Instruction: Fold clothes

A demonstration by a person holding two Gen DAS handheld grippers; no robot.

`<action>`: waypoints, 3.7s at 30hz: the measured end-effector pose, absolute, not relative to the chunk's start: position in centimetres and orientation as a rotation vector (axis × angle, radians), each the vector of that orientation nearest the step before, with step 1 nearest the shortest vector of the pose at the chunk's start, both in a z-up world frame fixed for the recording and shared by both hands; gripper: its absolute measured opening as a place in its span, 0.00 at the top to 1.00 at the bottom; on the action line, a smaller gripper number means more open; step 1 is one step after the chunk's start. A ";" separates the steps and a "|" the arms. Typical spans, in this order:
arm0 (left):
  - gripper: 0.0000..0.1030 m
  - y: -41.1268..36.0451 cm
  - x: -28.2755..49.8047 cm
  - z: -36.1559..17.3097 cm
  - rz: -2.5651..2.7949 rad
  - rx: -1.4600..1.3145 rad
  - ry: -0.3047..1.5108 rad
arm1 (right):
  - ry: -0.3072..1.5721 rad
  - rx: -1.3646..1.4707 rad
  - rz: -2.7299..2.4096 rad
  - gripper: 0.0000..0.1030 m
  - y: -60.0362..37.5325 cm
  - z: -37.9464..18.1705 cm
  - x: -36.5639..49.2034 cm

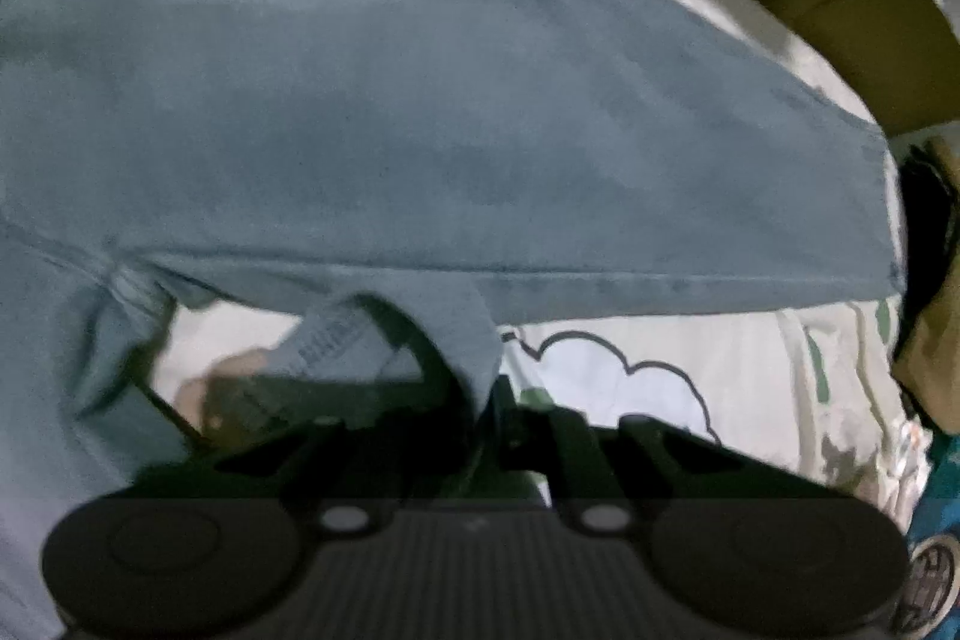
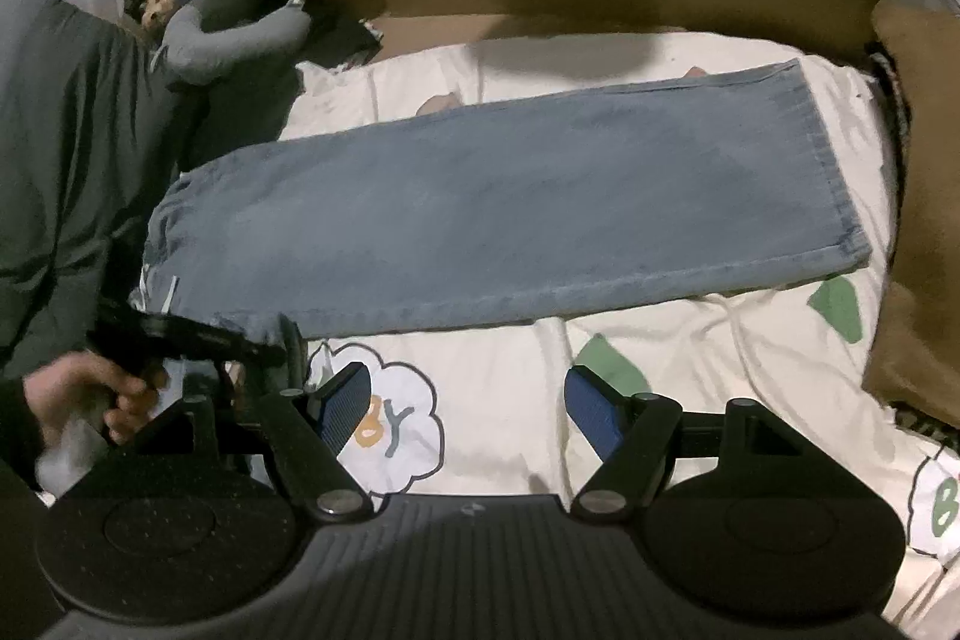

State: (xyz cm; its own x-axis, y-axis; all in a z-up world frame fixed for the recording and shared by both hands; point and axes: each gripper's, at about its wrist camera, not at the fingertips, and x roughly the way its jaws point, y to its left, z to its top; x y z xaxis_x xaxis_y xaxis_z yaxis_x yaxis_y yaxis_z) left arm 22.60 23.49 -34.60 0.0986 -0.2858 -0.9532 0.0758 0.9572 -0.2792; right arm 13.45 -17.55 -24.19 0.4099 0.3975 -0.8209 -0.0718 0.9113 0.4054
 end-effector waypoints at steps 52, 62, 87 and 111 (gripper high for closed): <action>0.94 41.2 10.9 -30.7 -0.031 -0.282 1.427 | 1.406 0.272 0.967 0.27 6.6 -40.1 15.5; 0.94 39.9 12.2 -28.7 -0.099 -0.345 1.335 | 1.371 0.267 1.015 0.78 5.9 -38.3 16.0; 0.57 39.2 11.2 -29.3 0.032 -0.337 1.309 | 1.426 0.007 0.785 0.81 -9.4 -26.9 15.0; 0.43 41.3 3.3 -35.0 0.370 -0.428 1.428 | 1.683 -0.031 0.636 0.91 -15.0 -23.5 12.7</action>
State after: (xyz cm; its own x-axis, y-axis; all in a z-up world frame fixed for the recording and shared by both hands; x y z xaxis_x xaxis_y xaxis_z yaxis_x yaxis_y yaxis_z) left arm 3.28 41.27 -35.02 0.1101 -0.0093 -0.9939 -0.4906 0.8691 -0.0625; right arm 12.66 -15.04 -23.54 -0.2260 0.3243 -0.9186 -0.3641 0.8465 0.3884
